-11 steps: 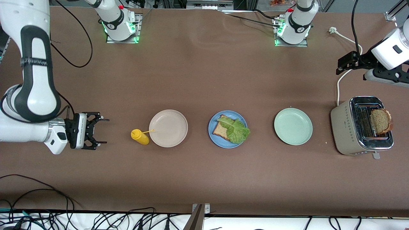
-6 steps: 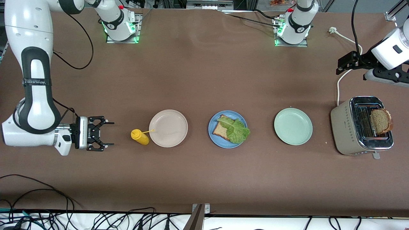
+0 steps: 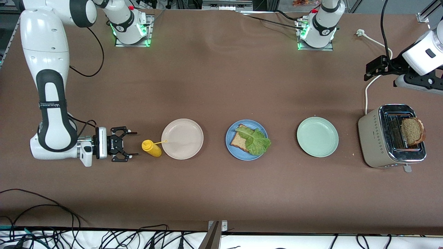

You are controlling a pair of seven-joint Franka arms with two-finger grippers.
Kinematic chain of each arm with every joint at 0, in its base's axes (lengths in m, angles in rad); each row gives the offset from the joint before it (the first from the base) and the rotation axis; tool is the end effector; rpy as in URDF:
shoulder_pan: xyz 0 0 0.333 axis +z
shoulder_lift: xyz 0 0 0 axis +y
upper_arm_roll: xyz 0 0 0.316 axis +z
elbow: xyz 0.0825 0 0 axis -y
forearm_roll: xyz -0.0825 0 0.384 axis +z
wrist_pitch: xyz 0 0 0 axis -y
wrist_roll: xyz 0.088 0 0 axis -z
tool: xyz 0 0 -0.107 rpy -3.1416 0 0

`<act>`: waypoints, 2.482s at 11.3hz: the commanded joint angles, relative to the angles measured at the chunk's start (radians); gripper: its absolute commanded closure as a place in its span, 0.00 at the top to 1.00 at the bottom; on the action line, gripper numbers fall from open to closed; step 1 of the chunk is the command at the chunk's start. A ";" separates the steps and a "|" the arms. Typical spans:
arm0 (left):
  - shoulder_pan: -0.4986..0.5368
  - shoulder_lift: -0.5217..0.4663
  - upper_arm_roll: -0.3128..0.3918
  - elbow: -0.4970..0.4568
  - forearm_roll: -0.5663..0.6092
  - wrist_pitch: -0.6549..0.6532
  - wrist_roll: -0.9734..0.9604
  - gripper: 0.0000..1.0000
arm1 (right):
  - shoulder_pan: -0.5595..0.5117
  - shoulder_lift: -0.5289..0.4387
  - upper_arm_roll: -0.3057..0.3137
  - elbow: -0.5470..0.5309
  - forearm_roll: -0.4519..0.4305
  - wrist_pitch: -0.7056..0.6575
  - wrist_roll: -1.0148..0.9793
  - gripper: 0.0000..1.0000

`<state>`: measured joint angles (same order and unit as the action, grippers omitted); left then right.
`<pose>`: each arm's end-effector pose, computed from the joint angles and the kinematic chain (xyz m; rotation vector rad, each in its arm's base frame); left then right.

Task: Make sandwich in blue plate with both arms
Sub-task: 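Lower the right gripper around the yellow bottle and close it, then lift the yellow bottle with the right gripper over the white plate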

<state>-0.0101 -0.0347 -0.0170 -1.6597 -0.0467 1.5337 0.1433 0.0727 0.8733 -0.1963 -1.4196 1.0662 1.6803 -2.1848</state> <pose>0.5369 -0.0199 0.5988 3.0761 -0.2620 -0.1367 0.6852 0.0247 0.1757 -1.5442 -1.6272 -0.6553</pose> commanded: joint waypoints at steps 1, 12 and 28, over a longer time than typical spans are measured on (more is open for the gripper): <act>0.001 -0.014 0.002 -0.008 -0.019 -0.003 0.004 1.00 | -0.004 0.045 0.008 -0.007 0.096 -0.011 -0.107 1.00; 0.001 -0.014 0.002 -0.008 -0.019 -0.003 0.004 1.00 | 0.068 0.118 0.011 -0.005 0.273 0.088 -0.162 1.00; 0.001 -0.014 0.002 -0.008 -0.019 -0.003 0.004 1.00 | 0.116 -0.017 -0.034 0.004 -0.027 0.210 0.141 0.00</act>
<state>-0.0101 -0.0347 -0.0170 -1.6597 -0.0467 1.5337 0.1433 0.1776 0.9128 -0.2099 -1.4080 1.1415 1.8969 -2.1828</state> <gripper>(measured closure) 0.000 0.775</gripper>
